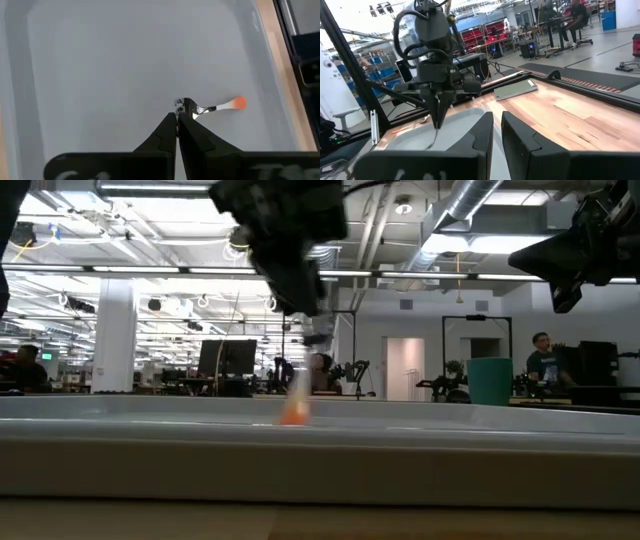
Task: Pick and place plate/cup/fork/spoon on tray
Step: Put the orange fork on the right on the light gray tray
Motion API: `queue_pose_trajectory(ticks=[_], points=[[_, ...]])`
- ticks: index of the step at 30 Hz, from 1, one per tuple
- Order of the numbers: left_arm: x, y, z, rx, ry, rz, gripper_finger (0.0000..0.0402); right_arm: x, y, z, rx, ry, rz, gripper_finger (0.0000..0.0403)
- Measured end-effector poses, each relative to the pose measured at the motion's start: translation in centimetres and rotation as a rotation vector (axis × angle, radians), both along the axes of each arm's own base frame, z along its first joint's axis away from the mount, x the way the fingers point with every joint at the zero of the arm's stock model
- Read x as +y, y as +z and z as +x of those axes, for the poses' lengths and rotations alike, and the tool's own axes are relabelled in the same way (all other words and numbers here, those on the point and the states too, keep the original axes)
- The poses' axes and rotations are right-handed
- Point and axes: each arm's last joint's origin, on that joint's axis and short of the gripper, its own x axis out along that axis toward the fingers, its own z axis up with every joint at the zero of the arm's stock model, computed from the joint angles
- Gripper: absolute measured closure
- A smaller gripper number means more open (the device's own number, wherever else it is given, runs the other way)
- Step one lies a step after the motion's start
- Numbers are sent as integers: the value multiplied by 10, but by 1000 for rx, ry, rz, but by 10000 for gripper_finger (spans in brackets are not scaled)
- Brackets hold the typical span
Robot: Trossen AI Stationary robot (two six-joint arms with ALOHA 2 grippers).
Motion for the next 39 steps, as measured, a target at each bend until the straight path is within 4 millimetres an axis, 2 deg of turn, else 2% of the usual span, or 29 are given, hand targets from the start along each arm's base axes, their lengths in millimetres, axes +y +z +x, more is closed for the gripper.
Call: queue_pose_trajectory(ticks=[7,14,25,39], points=[[4,-8,34,-61,20,-5,401,0,0,0,3,0,-1,337],[13,-15,46,-132,40,0,401,0,-1,0,15,0,-5,337],[14,-41,46,-24,32,1,401,0,-2,0,23,0,-8,337],[12,-45,47,-53,-65,61,398,0,-2,0,25,0,-8,337]])
